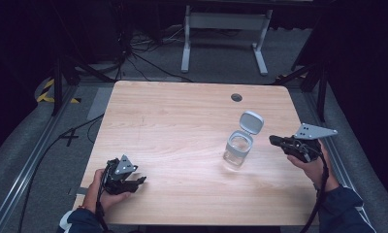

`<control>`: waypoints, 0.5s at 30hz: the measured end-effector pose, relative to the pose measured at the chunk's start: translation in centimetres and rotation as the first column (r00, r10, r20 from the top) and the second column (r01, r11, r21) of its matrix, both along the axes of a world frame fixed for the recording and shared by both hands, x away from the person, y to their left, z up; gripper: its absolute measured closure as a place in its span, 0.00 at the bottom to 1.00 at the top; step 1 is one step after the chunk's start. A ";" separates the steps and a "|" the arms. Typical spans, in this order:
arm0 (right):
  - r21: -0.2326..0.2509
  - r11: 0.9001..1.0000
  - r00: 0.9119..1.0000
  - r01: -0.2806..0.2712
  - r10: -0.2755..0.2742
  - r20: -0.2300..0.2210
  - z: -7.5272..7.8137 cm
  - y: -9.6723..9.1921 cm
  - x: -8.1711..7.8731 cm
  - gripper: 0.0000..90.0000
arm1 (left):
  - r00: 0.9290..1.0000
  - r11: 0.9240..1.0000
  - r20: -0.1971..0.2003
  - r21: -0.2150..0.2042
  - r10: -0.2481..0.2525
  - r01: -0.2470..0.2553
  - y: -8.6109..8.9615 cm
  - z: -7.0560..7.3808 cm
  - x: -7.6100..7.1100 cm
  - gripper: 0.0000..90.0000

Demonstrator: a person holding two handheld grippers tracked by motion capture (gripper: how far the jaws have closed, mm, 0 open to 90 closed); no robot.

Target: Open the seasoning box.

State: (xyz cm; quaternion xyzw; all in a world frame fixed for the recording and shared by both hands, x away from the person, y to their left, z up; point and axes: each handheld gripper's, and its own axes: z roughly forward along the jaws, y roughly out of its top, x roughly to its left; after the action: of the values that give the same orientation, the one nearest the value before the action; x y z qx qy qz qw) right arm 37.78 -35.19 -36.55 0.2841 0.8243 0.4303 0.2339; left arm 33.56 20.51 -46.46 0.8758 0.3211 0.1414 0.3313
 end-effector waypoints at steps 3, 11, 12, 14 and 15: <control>-0.025 1.000 1.000 0.001 -0.001 -0.003 -0.2 -0.2 -0.6 0.90 | 1.000 1.000 -0.023 -0.002 -0.002 0.002 0.3 -0.4 -0.2 0.44; -0.064 0.998 1.000 -0.002 0.001 -0.025 -1.4 -0.8 -1.7 0.79 | 1.000 0.998 -0.019 -0.065 0.018 -0.019 1.0 -1.2 -0.4 0.34; -0.077 0.997 0.999 -0.006 0.003 -0.036 -1.9 -1.1 -2.2 0.75 | 1.000 0.997 -0.002 -0.074 0.015 -0.015 1.1 -1.3 -0.4 0.33; -0.077 0.997 0.999 -0.007 0.004 -0.035 -2.0 -1.2 -2.4 0.74 | 1.000 0.995 0.012 -0.096 0.021 -0.019 1.2 -1.6 -0.6 0.33; -0.082 0.997 0.999 -0.012 0.009 -0.034 -2.3 -1.4 -2.6 0.73 | 1.000 0.996 0.015 -0.090 0.017 -0.016 1.3 -1.6 -0.6 0.32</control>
State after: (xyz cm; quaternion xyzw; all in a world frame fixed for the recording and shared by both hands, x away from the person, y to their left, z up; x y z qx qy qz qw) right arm 35.16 -36.59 -38.81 0.2771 0.8466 0.3924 0.2291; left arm 32.96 21.80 -48.01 0.8563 0.3317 0.1367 0.3716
